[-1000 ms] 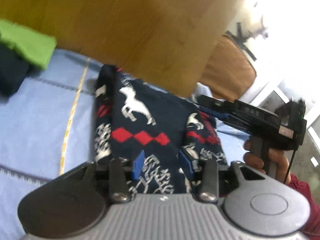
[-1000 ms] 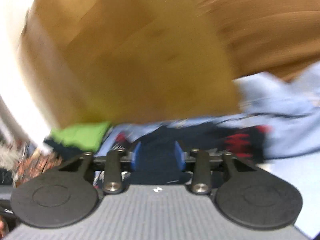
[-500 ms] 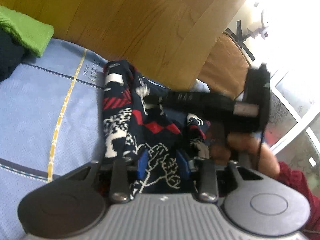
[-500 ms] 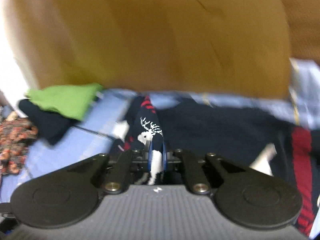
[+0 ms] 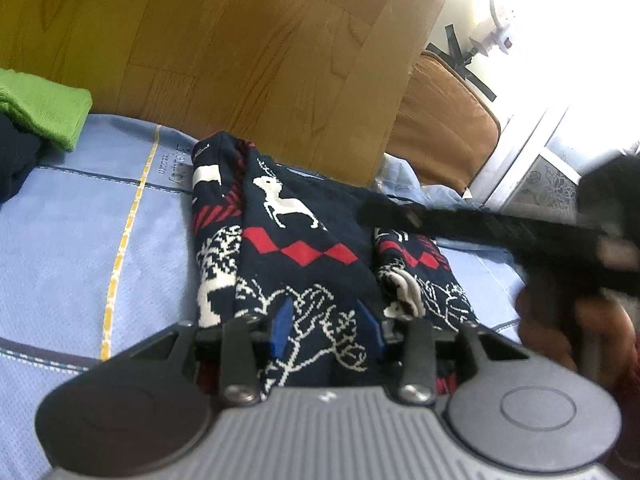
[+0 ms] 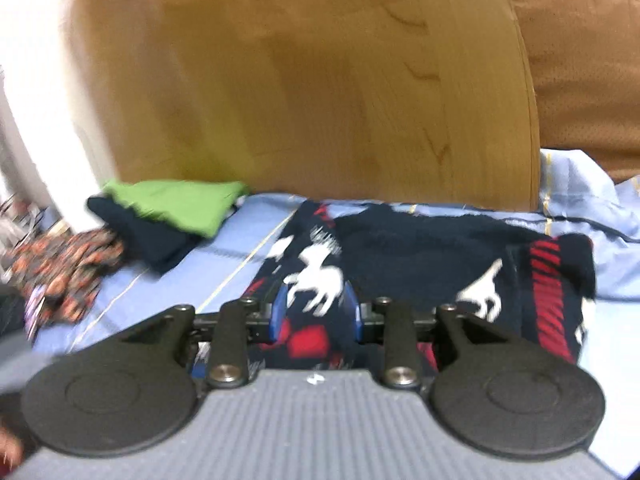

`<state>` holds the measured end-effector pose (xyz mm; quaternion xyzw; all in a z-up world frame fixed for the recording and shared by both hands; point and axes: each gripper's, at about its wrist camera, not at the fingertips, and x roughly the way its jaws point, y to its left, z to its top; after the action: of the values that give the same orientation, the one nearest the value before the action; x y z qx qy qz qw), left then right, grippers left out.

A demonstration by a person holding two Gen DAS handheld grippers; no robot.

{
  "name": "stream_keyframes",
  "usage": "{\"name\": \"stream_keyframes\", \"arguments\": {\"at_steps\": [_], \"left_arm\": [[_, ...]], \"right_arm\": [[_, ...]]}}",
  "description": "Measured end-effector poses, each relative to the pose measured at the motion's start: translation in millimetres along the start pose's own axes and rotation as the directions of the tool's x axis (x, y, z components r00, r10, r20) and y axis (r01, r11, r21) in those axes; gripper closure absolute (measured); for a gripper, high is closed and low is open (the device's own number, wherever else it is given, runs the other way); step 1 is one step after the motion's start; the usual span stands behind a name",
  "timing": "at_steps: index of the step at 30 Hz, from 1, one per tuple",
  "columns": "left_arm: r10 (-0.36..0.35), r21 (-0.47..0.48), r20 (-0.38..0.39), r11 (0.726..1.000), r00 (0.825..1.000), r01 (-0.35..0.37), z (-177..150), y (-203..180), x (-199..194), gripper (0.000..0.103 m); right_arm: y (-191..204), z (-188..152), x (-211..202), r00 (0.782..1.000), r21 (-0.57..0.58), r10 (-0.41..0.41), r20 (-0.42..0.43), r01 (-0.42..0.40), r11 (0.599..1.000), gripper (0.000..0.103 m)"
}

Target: Fold small clothes

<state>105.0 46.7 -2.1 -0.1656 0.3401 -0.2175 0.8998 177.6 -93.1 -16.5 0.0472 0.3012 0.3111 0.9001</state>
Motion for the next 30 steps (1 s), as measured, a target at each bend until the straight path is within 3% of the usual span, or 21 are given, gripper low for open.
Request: {"name": "stream_keyframes", "arguments": {"at_steps": [2, 5, 8, 11, 14, 16, 18, 21, 23, 25, 27, 30], "left_arm": [[0.002, 0.007, 0.001, 1.000, 1.000, -0.002, -0.2, -0.9, 0.1, 0.066], [0.005, 0.017, 0.004, 1.000, 1.000, -0.005, -1.0, -2.4, -0.4, 0.064], [-0.002, 0.017, 0.005, 1.000, 1.000, 0.002, -1.6, -2.9, -0.5, 0.060], [-0.001, 0.020, 0.006, 1.000, 1.000, 0.001, -1.3, -3.9, -0.3, 0.060], [-0.005, 0.017, 0.005, 1.000, 1.000, 0.005, -1.2, -2.6, -0.5, 0.060], [-0.009, 0.014, 0.005, 1.000, 1.000, 0.009, -1.3, -2.0, -0.5, 0.059], [-0.012, 0.014, 0.004, 1.000, 1.000, 0.012, -1.3, -2.2, -0.4, 0.058], [-0.015, 0.017, 0.004, 1.000, 1.000, 0.015, -1.6, -3.9, -0.4, 0.055], [-0.021, 0.011, 0.003, 1.000, 1.000, 0.021, -1.2, -3.8, -1.2, 0.054], [-0.033, -0.010, -0.001, 0.999, 0.999, 0.033, 0.3, -0.4, -2.1, 0.054], [-0.007, -0.020, 0.000, 1.000, 1.000, 0.007, 1.3, 2.3, -3.9, 0.057], [-0.043, -0.062, -0.007, 0.997, 0.999, 0.043, 3.7, 8.8, -4.0, 0.055]], "right_arm": [[4.8, -13.6, -5.7, 1.000, -0.026, -0.007, -0.009, 0.007, 1.000, 0.069], [9.7, -27.2, -12.2, 0.996, -0.074, -0.085, 0.032, 0.087, 0.993, 0.068], [4.2, -25.2, -20.9, 0.992, -0.016, -0.094, 0.081, 0.096, 0.995, 0.045], [1.0, -28.4, -7.9, 0.996, 0.009, -0.083, 0.042, 0.083, 0.997, 0.044], [-9.4, -34.7, 3.0, 0.994, 0.077, -0.112, -0.003, 0.112, 0.991, 0.078], [-29.4, -31.4, -10.2, 0.996, 0.238, -0.075, 0.058, 0.059, 0.969, 0.081], [-44.5, -31.9, -33.0, 0.983, 0.351, -0.043, 0.176, -0.022, 0.936, 0.081], [-35.3, -30.0, -50.1, 0.963, 0.315, 0.007, 0.268, -0.095, 0.944, 0.081], [-13.9, -25.9, -38.4, 0.976, 0.209, 0.023, 0.215, -0.069, 0.976, 0.081], [5.0, -27.5, -9.2, 0.995, 0.106, 0.031, 0.099, -0.042, 0.993, 0.080], [9.0, -38.8, 24.4, 0.999, 0.069, 0.036, -0.010, -0.035, 0.997, 0.077], [3.8, -35.9, 22.8, 0.997, 0.112, 0.073, 0.008, -0.073, 0.991, 0.075]]}}
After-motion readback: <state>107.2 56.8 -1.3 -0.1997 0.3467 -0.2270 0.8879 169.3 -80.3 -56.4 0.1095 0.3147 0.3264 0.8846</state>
